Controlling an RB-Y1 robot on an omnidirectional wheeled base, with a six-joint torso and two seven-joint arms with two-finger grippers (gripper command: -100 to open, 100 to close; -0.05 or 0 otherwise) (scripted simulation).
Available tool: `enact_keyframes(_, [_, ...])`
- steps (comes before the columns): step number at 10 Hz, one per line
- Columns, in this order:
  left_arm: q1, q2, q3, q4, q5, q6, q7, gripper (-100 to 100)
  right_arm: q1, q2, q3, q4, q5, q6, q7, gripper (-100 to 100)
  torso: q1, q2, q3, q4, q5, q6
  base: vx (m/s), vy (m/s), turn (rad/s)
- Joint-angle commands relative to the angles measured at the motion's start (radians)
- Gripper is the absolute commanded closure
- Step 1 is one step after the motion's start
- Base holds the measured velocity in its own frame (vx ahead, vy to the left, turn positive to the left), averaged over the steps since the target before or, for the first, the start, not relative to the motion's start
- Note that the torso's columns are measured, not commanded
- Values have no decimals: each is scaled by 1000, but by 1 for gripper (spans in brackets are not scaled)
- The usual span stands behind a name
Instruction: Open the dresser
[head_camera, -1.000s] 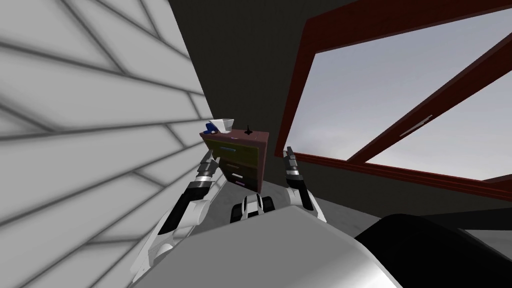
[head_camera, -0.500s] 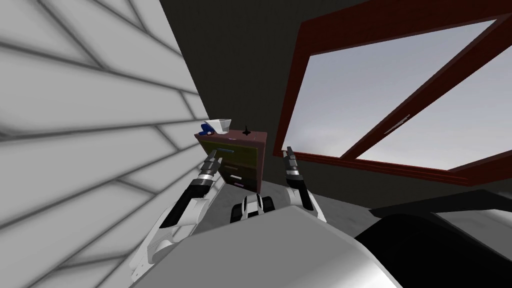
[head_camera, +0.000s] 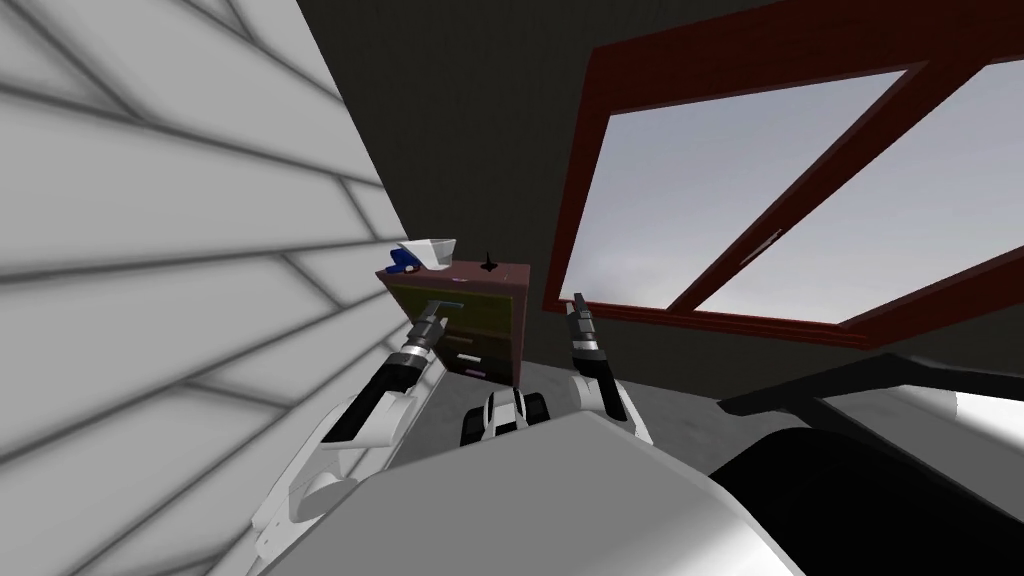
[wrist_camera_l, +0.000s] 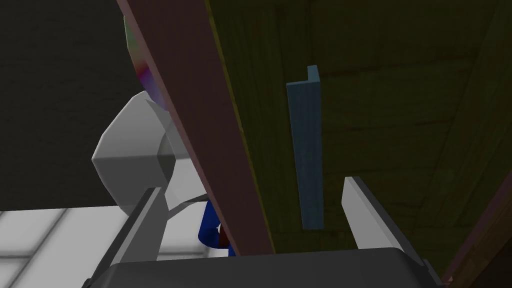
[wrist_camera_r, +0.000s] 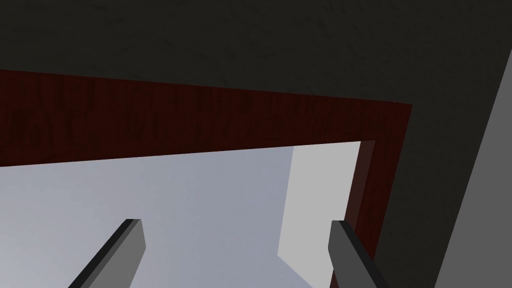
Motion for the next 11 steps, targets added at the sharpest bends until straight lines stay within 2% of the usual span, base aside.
enact_keyframes(1, [-16,46,-15,-10,-5,77,17,-100,0,0,0,0,0,0,0,0,0,0,0,0,0,0,19,30,-122])
enact_keyframes(5, [-45,109,-34,-22,-9,188,42,-100,0,0,0,0,0,0,0,0,0,0,0,0,0,0,15,32,-120])
enact_keyframes(9, [-68,153,-49,-30,-13,275,62,-100,0,0,0,0,0,0,0,0,-1,0,0,0,0,0,12,28,-99])
enact_keyframes(10, [-65,144,-48,-31,-14,261,58,-100,0,0,0,0,0,0,0,0,-1,0,0,0,0,0,4,10,-21])
enact_keyframes(11, [-69,146,-44,-38,-13,278,62,-100,0,0,0,0,0,0,0,0,-1,1,0,0,0,0,98,-28,-22])
